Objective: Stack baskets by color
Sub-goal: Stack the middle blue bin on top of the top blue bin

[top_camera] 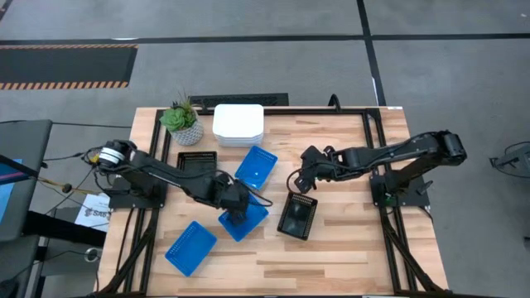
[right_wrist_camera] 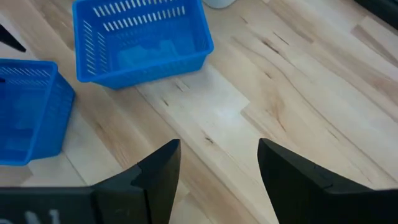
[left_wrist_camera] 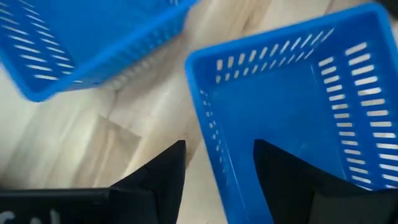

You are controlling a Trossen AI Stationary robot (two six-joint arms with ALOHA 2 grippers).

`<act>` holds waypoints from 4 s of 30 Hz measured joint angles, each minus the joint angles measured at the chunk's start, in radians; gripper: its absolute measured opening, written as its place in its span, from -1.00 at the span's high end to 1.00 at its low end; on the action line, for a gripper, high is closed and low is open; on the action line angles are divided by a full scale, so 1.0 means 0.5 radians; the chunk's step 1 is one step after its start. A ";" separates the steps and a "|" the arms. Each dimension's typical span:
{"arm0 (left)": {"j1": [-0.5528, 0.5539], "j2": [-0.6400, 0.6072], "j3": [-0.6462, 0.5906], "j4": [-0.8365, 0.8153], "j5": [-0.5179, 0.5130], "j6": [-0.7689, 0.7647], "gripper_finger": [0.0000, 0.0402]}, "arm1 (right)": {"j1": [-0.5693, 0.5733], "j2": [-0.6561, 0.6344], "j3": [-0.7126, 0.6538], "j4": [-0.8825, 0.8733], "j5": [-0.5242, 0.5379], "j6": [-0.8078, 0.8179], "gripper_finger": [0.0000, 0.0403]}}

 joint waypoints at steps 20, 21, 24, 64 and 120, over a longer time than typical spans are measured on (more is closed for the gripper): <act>-0.004 0.172 0.000 0.130 0.265 -0.034 0.89 | 0.056 0.000 0.000 -0.036 0.006 0.003 -0.19; -0.004 0.171 0.000 0.135 0.265 -0.039 0.94 | 0.056 0.000 0.000 -0.037 0.006 -0.001 -0.19; -0.004 0.171 0.000 0.135 0.268 -0.061 0.97 | 0.056 0.000 0.000 -0.037 0.005 -0.002 -0.19; 0.685 -0.376 0.021 0.274 -0.497 0.112 1.00 | -0.009 -0.034 0.001 -0.078 0.053 -0.044 -0.19; 0.759 -0.376 -0.159 0.287 -0.052 -0.116 1.00 | 0.018 -0.033 0.001 -0.133 0.067 -0.014 -0.19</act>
